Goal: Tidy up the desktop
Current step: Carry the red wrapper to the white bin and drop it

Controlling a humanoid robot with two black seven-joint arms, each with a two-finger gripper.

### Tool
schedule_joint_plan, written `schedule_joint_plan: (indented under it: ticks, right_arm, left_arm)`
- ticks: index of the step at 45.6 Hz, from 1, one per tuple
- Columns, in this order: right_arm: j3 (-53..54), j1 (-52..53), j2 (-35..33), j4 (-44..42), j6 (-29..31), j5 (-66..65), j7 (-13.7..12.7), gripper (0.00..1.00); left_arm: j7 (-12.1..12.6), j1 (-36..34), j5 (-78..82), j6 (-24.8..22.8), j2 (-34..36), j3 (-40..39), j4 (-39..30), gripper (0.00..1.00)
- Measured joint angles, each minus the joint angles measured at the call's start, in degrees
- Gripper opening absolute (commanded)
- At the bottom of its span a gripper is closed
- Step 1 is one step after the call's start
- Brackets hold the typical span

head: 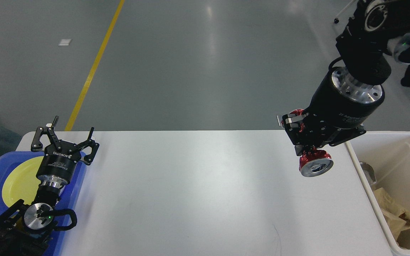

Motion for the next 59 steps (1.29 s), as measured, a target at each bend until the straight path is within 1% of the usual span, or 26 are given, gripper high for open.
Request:
schedule_joint_plan:
  ticks: [10, 16, 21, 26, 27, 29, 33, 39, 43, 46, 50, 53, 59]
  right_arm:
    - [-3.99, 0.55, -1.77, 0.03, -1.73, 1.23, 0.07, 0.0]
    - [-8.42, -2.86, -5.4, -1.47, -5.1, 1.12, 0.07, 0.0]
    - [-11.21, -8.42, -10.45, -5.9, -8.08, -0.06, 0.08, 0.0]
    - [-11.17, -17.67, -16.01, -14.64, -8.86, -2.97, 0.07, 0.0]
    - [-10.39, -23.44, -18.63, -19.93, -9.02, -4.63, 0.11, 0.0]
    - [-9.67, -26.74, -19.81, -22.98, -9.07, -5.27, 0.15, 0.0]
    - [-4.97, -37.41, -22.36, -32.45, -9.1, -6.04, 0.19, 0.0]
    - [3.97, -53.15, -24.86, -46.13, -9.12, -6.41, 0.28, 0.0]
    - [8.95, -63.63, -24.86, -55.77, -9.39, -6.48, 0.46, 0.0]
    - [13.01, -71.42, -24.38, -62.88, -10.79, -6.47, 0.64, 0.0]
    - [18.25, -81.48, -22.67, -70.3, -15.51, -6.4, 0.77, 0.0]
    - [20.63, -88.25, -20.67, -74.72, -21.45, -6.39, 0.81, 0.0]
    - [21.84, -99.58, -15.28, -80.56, -36.98, -6.47, 0.93, 0.0]
  left_arm:
    - [0.0, 0.0, -0.03, 0.0, 0.0, 0.0, 0.0, 0.96]
    - [0.0, 0.0, -0.04, 0.0, 0.0, 0.0, 0.0, 0.96]
    - [0.0, 0.0, -0.04, 0.0, 0.0, 0.0, 0.0, 0.96]
    - [0.0, 0.0, -0.04, 0.0, 0.0, 0.0, 0.0, 0.96]
    - [0.0, 0.0, -0.03, 0.0, 0.0, 0.0, -0.01, 0.96]
    - [0.0, 0.0, -0.04, 0.0, 0.02, 0.0, 0.0, 0.96]
    - [0.0, -0.01, -0.02, 0.0, 0.01, 0.0, -0.02, 0.96]
    - [0.0, 0.0, 0.01, -0.01, 0.0, 0.0, -0.01, 0.96]
    - [0.0, 0.0, 0.01, -0.01, 0.0, 0.0, -0.01, 0.96]
    - [0.0, 0.0, 0.01, -0.01, 0.0, 0.0, -0.01, 0.96]
    - [0.0, 0.0, 0.01, -0.01, 0.0, 0.0, 0.0, 0.96]
    - [0.0, 0.0, 0.01, -0.01, 0.0, 0.0, 0.0, 0.96]
    - [0.0, 0.0, 0.0, 0.0, 0.0, 0.0, 0.0, 0.96]
